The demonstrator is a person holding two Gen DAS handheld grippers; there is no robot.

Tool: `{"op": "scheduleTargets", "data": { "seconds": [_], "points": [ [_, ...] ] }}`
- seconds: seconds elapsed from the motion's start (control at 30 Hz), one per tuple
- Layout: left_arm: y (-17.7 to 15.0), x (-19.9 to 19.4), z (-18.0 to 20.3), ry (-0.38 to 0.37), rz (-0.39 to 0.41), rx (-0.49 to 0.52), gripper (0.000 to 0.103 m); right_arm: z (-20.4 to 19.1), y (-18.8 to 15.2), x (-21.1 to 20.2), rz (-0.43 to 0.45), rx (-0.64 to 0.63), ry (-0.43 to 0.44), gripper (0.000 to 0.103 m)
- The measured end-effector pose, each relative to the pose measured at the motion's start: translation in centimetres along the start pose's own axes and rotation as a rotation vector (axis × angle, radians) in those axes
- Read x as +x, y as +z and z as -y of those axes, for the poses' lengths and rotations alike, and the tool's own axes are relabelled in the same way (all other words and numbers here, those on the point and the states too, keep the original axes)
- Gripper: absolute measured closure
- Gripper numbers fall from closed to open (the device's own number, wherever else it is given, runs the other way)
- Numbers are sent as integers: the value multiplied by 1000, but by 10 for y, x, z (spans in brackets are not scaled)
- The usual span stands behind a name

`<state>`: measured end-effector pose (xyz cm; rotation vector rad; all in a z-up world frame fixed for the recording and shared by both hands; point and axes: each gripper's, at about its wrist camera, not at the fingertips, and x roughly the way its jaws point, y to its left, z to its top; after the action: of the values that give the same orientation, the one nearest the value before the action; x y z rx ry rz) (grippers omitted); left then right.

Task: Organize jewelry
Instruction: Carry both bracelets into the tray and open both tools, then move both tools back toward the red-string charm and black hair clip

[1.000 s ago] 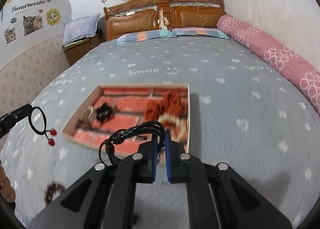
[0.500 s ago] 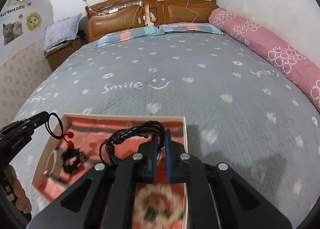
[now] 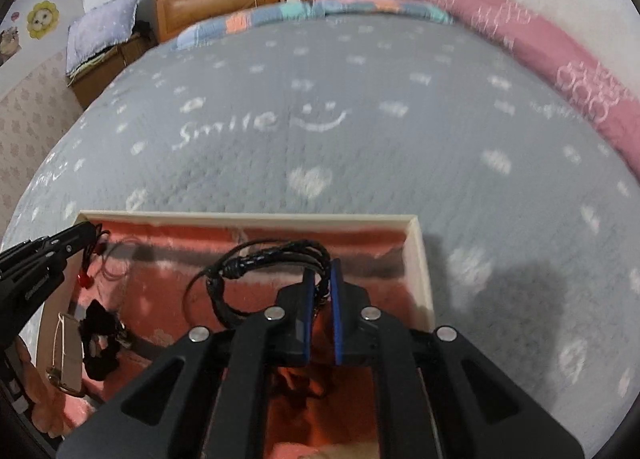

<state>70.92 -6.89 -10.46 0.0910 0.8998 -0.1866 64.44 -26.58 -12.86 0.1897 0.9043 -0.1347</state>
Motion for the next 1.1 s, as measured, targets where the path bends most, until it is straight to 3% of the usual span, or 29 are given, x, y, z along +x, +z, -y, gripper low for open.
{"op": "scheduleTargets", "data": {
  "seconds": [0.1,0.27,0.3,0.4,0.47,0.53,0.6,0.67,0.87,0.93,1.1],
  "points": [
    [-7,5,-4,-1,-44,-12,96,-2,-1,1,-22,-7,-14,92],
    [-22,-3,-8,56,-60,13,72,-8,-12,5,-89,-63,-31,86],
    [-23,-9,-9,54,-55,11,69,-6,-13,0,-85,-56,-28,80],
    [-25,-36,-15,55,-18,6,50,-1,-11,-21,-65,-52,5,48],
    [-25,-57,-18,39,12,0,33,0,-9,-39,-58,-77,30,47],
    [-27,-79,-18,30,28,13,24,2,-6,-57,-48,-96,46,43],
    [-31,-101,-16,30,48,37,22,10,-3,-83,-23,-92,79,37],
    [-37,-125,-17,41,84,47,9,18,-1,-108,17,-88,107,29],
    [-55,-201,-27,38,165,-8,5,46,-5,-185,118,-94,104,20],
    [-64,-223,-27,46,190,-14,5,58,-12,-208,149,-91,75,15],
    [-92,-270,-12,51,240,-6,5,80,-38,-249,218,-101,-4,13]
  ]
}}
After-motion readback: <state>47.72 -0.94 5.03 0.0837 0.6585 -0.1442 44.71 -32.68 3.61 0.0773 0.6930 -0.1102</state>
